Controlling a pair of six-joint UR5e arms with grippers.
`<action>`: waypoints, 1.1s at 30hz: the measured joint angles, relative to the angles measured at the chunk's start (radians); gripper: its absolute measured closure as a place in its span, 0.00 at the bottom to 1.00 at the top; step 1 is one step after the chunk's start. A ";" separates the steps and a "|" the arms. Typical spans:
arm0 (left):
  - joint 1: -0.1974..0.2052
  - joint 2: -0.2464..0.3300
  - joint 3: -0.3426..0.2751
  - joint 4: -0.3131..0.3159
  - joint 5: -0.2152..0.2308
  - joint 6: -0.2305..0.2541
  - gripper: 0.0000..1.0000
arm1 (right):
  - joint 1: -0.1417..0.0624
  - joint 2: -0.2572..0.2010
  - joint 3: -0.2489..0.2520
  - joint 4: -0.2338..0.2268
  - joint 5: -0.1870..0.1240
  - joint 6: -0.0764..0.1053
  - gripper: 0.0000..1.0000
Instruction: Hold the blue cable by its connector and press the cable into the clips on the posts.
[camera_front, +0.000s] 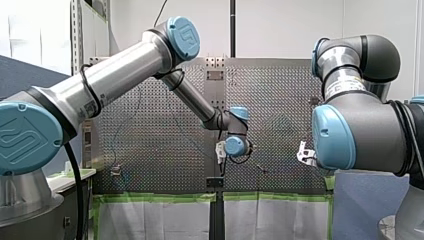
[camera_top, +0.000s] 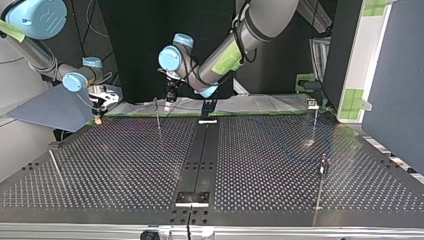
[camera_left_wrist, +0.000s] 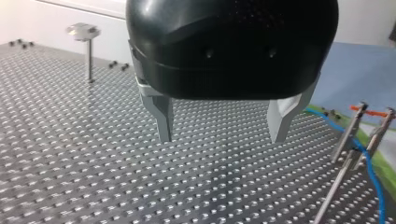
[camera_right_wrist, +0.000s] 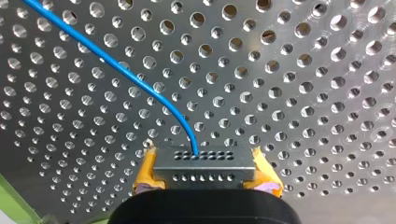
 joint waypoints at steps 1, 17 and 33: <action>0.001 0.009 -0.009 0.001 0.003 -0.008 0.00 | 0.000 0.000 0.000 0.000 0.000 0.000 1.00; -0.005 0.153 -0.153 -0.064 0.020 -0.029 0.00 | 0.008 0.000 0.000 0.000 0.000 0.000 1.00; -0.007 0.305 -0.306 -0.068 0.002 -0.033 0.00 | 0.011 0.000 0.000 0.001 -0.001 0.002 1.00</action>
